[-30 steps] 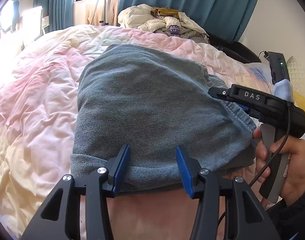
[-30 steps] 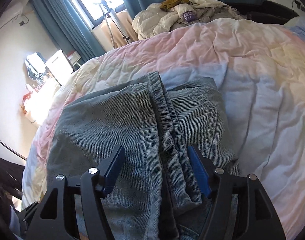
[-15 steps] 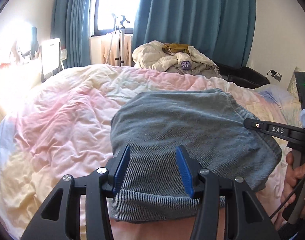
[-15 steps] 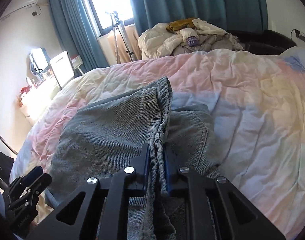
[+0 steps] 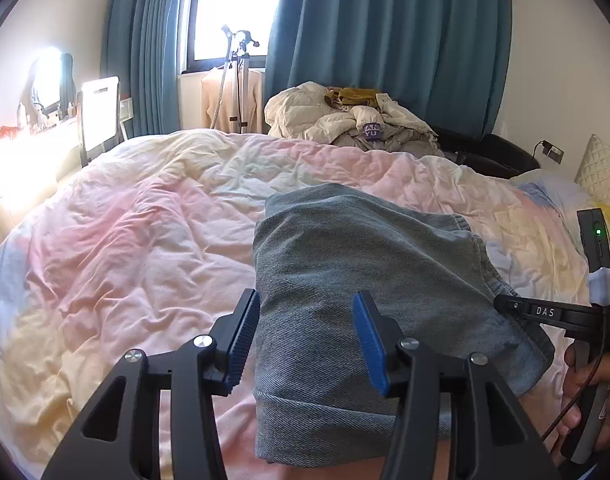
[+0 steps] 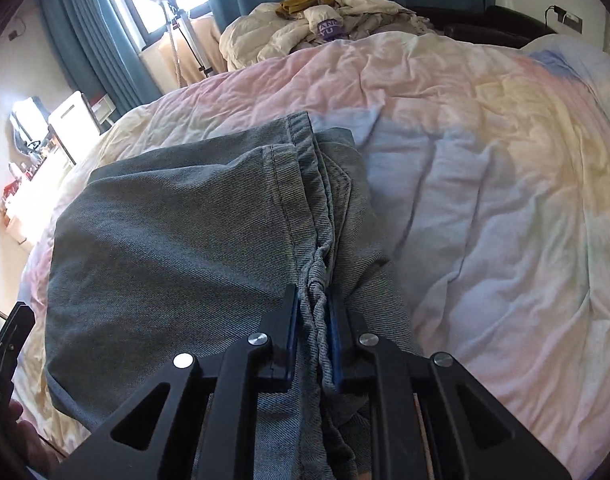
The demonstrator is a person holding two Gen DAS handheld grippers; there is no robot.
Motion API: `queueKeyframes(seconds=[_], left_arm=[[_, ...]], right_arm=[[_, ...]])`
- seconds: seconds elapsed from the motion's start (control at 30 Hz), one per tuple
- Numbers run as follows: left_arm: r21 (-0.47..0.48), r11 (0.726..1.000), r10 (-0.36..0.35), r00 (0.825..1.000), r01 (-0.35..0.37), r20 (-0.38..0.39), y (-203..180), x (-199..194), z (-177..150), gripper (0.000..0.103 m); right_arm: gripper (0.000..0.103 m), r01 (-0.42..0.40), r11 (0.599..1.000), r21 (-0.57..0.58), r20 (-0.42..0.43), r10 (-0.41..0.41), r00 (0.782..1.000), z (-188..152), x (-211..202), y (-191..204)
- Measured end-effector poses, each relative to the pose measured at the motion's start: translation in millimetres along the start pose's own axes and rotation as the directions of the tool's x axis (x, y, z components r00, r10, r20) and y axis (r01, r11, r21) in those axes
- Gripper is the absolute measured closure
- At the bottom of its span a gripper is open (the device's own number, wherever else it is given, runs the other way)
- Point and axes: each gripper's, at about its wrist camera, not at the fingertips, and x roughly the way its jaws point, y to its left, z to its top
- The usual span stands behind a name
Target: Fold clothes
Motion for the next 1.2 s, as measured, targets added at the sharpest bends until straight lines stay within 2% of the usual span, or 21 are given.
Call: queueKeyframes(seconds=[0.23,0.27,0.33,0.37,0.47,0.57,0.63,0.7,0.77,0.9,1.0,1.1,1.13,1.2], left_arm=[[-0.077,0.993,-0.097,0.988,0.088,-0.122,14.2,17.8,-0.7,0.050],[-0.094,0.990,-0.117,0.983,0.104,-0.144,16.3,21.2,-1.2,0.048],[-0.180,0.969,-0.203,0.963,0.171,-0.177,25.5,27.6,-2.4,0.033],[-0.219,0.956,-0.237,0.954,0.196,-0.181,31.0,29.6,-2.3,0.029],[-0.268,0.942,-0.250,0.954,0.200,-0.167,44.4,30.7,0.1,0.024],[-0.295,0.933,-0.269,0.945,0.208,-0.184,58.1,38.7,2.4,0.019],[-0.310,0.924,-0.296,0.932,0.223,-0.210,66.1,49.5,2.6,0.018],[-0.323,0.910,-0.345,0.906,0.259,-0.245,69.6,62.2,1.7,0.018],[-0.340,0.891,-0.393,0.885,0.300,-0.250,70.4,70.2,0.9,0.018],[-0.378,0.865,-0.442,0.857,0.330,-0.264,69.0,81.1,-1.2,0.018],[-0.428,0.834,-0.486,0.833,0.350,-0.266,74.1,89.5,-4.9,0.018],[-0.436,0.820,-0.513,0.814,0.371,-0.272,72.2,94.8,-7.2,0.018],[-0.434,0.818,-0.519,0.809,0.377,-0.277,70.6,96.8,-7.8,0.018],[-0.434,0.814,-0.532,0.796,0.387,-0.289,68.2,100.8,-9.6,0.018]], right_arm=[[0.089,-0.025,1.000,0.004,0.008,0.025,1.000,-0.7,-4.4,-1.8],[0.089,-0.026,1.000,0.005,0.008,0.026,1.000,-0.8,-4.7,-2.2],[0.089,-0.031,0.999,0.015,0.004,0.031,1.000,-0.8,-4.1,-3.1],[0.089,-0.031,0.999,0.015,0.009,0.030,0.999,-0.8,-5.3,-2.9],[0.089,-0.027,1.000,0.010,0.031,0.026,0.999,-0.8,-11.2,-1.6],[0.090,-0.023,1.000,0.004,0.054,0.022,0.998,-0.8,-17.2,-0.2],[0.090,-0.022,1.000,0.008,0.068,0.022,0.997,-0.4,-21.1,-1.4],[0.090,-0.027,0.999,0.027,0.079,0.025,0.997,0.8,-24.9,-6.6],[0.090,-0.031,0.998,0.052,0.063,0.028,0.998,1.6,-21.6,-13.4],[0.088,-0.091,0.989,0.119,0.022,0.089,0.996,4.5,-11.7,-27.0],[0.076,-0.123,0.980,0.156,-0.002,0.124,0.992,9.2,-7.5,-35.4],[0.050,-0.095,0.978,0.187,-0.038,0.103,0.994,10.4,2.7,-43.5],[0.037,-0.076,0.979,0.192,-0.062,0.089,0.994,10.6,8.5,-45.9],[0.035,-0.112,0.965,0.236,-0.086,0.135,0.987,12.9,19.1,-53.3]])
